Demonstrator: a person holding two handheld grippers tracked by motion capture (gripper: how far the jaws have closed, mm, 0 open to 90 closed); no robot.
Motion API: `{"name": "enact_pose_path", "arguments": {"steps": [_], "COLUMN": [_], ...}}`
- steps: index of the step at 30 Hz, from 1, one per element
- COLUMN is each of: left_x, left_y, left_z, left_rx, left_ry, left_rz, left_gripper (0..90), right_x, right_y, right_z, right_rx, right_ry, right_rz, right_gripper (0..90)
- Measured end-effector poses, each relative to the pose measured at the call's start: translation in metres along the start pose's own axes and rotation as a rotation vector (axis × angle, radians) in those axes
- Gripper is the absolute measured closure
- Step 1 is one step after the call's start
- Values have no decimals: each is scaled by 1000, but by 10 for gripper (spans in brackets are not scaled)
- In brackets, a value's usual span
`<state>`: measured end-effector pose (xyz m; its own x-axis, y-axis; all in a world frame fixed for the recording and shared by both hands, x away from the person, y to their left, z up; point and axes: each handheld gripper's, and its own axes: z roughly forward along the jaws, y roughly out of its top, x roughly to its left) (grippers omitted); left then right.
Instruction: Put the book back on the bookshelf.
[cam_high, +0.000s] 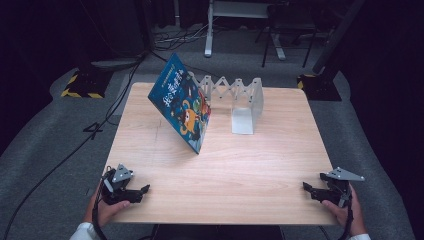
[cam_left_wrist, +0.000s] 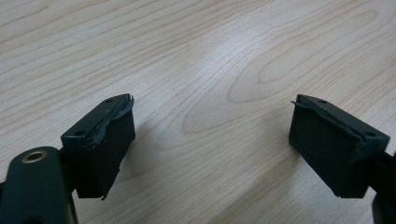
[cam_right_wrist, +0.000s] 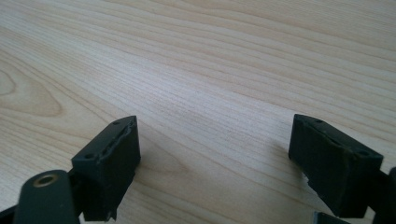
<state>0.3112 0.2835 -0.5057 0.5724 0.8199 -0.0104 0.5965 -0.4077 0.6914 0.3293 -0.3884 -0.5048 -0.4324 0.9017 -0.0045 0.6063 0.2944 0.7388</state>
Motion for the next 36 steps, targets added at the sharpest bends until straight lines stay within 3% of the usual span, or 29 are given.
{"name": "enact_pose_path", "arguments": {"steps": [29, 36], "left_x": [1, 1], "left_y": [1, 1], "left_z": [0, 0], "left_rx": [0, 1], "left_ry": [4, 5], "left_rz": [-2, -20], "left_gripper": [148, 151], "right_x": [0, 0], "right_y": [0, 0], "right_z": [0, 0], "right_rx": [0, -1], "right_ry": [-5, -5], "right_rz": [1, 1], "right_gripper": [168, 168]}}
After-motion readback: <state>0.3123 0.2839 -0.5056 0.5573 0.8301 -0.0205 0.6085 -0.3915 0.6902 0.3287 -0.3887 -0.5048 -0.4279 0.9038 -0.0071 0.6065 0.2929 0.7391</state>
